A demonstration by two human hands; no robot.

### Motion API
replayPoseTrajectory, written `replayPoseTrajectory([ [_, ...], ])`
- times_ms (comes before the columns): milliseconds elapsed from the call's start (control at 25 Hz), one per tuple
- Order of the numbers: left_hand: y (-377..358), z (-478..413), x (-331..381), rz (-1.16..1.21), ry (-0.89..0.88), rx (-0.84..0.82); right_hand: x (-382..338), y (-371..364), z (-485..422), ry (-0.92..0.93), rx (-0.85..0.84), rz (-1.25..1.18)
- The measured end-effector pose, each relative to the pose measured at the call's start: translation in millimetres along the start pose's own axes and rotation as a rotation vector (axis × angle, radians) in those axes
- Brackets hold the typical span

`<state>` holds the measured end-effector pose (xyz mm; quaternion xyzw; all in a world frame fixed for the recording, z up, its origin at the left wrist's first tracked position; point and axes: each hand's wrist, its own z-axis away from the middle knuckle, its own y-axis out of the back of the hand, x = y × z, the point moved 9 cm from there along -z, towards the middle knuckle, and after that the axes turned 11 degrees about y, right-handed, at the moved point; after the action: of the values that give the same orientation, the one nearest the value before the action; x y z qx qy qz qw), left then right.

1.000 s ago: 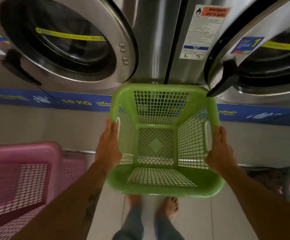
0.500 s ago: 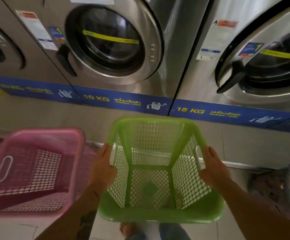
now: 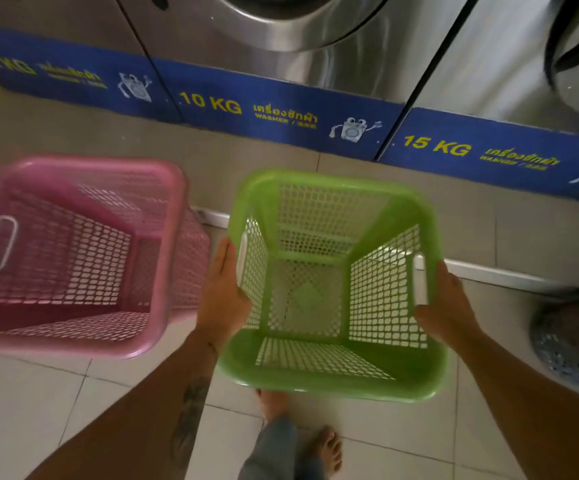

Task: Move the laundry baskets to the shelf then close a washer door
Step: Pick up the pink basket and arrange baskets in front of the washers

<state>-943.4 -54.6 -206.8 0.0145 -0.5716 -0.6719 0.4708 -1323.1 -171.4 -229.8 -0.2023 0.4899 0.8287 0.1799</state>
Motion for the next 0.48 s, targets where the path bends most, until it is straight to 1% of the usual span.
replayPoseTrajectory([
  [160,-28.5,7.5,-30.4,-0.071,0.023,-0.119,26.6,-25.8,7.7,-0.041,-0.015,-0.073],
  [280,-36.3,13.9,-34.0,-0.098,0.067,-0.242,27.0,-23.3,26.8,-0.041,-0.077,-0.012],
  [400,-13.7,25.9,-22.4,-0.075,0.165,-0.277,-3.3,-2.8,54.3,0.013,-0.108,0.098],
  [480,16.8,46.1,-5.5,-0.051,0.184,-0.275,-36.7,16.8,78.1,0.07,-0.119,0.105],
])
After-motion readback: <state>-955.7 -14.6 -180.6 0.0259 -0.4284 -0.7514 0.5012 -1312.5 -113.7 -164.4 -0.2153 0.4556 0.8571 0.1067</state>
